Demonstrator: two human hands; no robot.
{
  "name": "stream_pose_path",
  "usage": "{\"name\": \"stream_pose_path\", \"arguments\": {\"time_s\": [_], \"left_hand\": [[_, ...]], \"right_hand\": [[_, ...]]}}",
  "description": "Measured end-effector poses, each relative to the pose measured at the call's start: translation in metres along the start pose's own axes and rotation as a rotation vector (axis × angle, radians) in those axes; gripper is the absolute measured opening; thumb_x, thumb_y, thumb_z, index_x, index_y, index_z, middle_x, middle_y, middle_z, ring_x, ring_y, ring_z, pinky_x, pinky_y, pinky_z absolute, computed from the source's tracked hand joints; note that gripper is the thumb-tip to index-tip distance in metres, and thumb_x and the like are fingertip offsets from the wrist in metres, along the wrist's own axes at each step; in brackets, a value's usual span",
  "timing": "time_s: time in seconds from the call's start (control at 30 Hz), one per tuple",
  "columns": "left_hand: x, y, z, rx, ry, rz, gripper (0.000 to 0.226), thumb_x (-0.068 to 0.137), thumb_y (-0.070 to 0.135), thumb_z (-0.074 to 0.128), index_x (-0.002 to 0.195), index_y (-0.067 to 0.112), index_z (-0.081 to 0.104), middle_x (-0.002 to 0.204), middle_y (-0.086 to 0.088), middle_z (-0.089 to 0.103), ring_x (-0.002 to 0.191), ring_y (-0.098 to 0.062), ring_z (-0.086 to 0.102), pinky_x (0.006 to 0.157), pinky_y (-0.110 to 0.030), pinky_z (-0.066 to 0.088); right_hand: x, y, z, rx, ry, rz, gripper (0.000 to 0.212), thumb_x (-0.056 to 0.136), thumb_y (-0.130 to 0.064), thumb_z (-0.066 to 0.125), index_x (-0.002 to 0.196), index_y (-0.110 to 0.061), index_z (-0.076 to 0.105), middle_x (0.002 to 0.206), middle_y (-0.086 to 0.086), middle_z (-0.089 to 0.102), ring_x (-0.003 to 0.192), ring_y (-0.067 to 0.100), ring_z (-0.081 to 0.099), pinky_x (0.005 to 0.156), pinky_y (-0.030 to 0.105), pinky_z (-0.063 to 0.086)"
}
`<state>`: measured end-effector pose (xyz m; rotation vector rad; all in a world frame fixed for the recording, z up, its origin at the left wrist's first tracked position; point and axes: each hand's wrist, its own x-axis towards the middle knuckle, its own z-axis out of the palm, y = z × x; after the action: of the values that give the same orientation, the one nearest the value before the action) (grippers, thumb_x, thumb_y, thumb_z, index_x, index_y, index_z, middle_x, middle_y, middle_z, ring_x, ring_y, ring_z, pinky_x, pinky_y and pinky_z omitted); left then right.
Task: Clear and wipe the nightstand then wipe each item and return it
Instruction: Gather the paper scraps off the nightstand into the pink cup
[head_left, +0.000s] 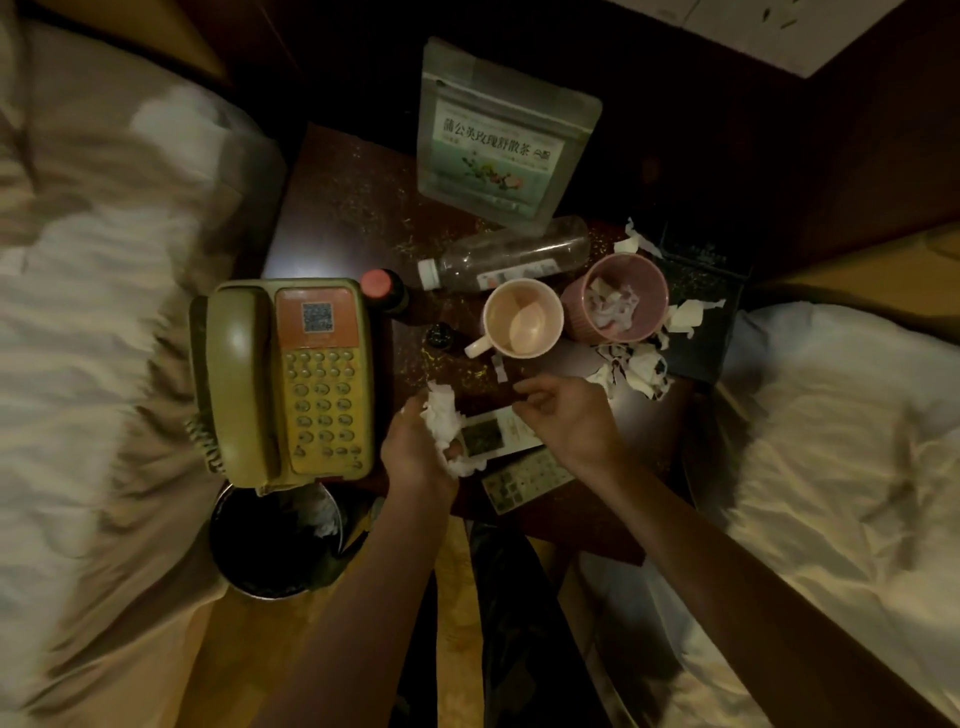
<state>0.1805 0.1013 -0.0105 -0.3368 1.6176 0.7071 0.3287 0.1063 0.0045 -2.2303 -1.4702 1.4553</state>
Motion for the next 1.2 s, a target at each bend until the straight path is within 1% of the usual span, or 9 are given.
{"name": "stream_pose_path", "arguments": {"time_s": [0.13,0.23,0.33,0.47,0.67,0.83,0.97,1.1,1.2], "left_hand": [[0.004,0.003,-0.011,0.054,0.073,0.102,0.015,0.093,0.030,0.055,0.098,0.017,0.062,0.082,-0.007,0.060,0.056,-0.017,0.051,0.053,-0.027,0.044],[-0.002,0.005,-0.013,0.082,0.130,0.180,0.031,0.087,0.022,0.066,0.117,0.014,0.060,0.104,-0.010,0.065,0.082,-0.025,0.063,0.065,-0.033,0.051],[-0.004,0.004,-0.015,0.170,0.114,0.242,0.024,0.084,0.016,0.069,0.108,0.014,0.066,0.103,-0.007,0.068,0.092,-0.024,0.065,0.080,-0.038,0.053],[-0.010,-0.001,-0.014,0.281,0.001,0.235,0.007,0.086,0.014,0.066,0.088,0.020,0.069,0.091,-0.004,0.070,0.085,-0.019,0.067,0.079,-0.035,0.055],[-0.008,-0.015,0.001,0.514,-0.055,0.278,0.021,0.082,0.025,0.071,0.100,0.014,0.071,0.103,-0.010,0.070,0.096,-0.025,0.066,0.089,-0.045,0.053],[-0.002,-0.028,0.021,0.771,-0.122,0.438,0.011,0.088,0.020,0.065,0.086,0.010,0.068,0.084,-0.006,0.068,0.081,-0.020,0.064,0.075,-0.032,0.050],[0.006,-0.031,0.032,1.091,0.003,0.668,0.022,0.089,0.026,0.063,0.107,0.013,0.064,0.096,-0.005,0.067,0.089,-0.023,0.062,0.070,-0.030,0.045],[0.013,-0.031,0.047,1.189,0.133,0.803,0.032,0.090,0.034,0.062,0.117,0.016,0.064,0.107,-0.007,0.068,0.101,-0.026,0.062,0.071,-0.028,0.042],[0.021,-0.034,0.059,1.234,0.202,0.780,0.030,0.088,0.034,0.065,0.113,0.017,0.064,0.108,-0.009,0.067,0.104,-0.030,0.060,0.075,-0.039,0.048]], "right_hand": [[0.032,0.005,0.038,-0.237,0.178,0.025,0.023,0.085,-0.034,0.065,0.104,-0.023,0.071,0.091,0.000,0.071,0.092,0.020,0.064,0.084,0.032,0.042],[0.044,0.002,0.058,-0.318,0.368,0.069,0.020,0.084,-0.038,0.063,0.093,-0.024,0.073,0.090,0.001,0.070,0.091,0.022,0.061,0.083,0.035,0.033],[0.048,0.002,0.067,-0.364,0.426,0.085,0.019,0.087,-0.033,0.059,0.093,-0.022,0.074,0.092,0.005,0.068,0.094,0.025,0.058,0.083,0.036,0.029],[0.039,0.010,0.064,-0.244,0.455,0.033,0.013,0.081,-0.027,0.063,0.086,-0.020,0.073,0.093,0.001,0.066,0.095,0.020,0.056,0.081,0.032,0.026],[0.017,0.042,0.025,0.072,0.570,0.019,0.007,0.071,-0.014,0.073,0.072,-0.009,0.068,0.074,0.006,0.067,0.068,0.021,0.062,0.065,0.024,0.039],[0.012,0.066,-0.001,0.119,0.526,0.179,0.007,0.078,-0.013,0.070,0.079,-0.006,0.069,0.080,0.005,0.070,0.072,0.016,0.061,0.062,0.017,0.035],[0.019,0.076,-0.005,0.102,0.600,0.247,0.009,0.083,-0.014,0.067,0.090,-0.009,0.066,0.093,0.004,0.068,0.084,0.020,0.063,0.065,0.023,0.040],[0.026,0.083,-0.006,-0.098,0.400,0.173,0.041,0.086,-0.021,0.064,0.125,-0.016,0.054,0.115,0.011,0.059,0.102,0.029,0.058,0.078,0.035,0.046],[0.029,0.083,-0.007,-0.242,0.319,0.110,0.047,0.088,-0.025,0.061,0.133,-0.020,0.044,0.124,0.010,0.052,0.105,0.030,0.057,0.078,0.038,0.047]]}}
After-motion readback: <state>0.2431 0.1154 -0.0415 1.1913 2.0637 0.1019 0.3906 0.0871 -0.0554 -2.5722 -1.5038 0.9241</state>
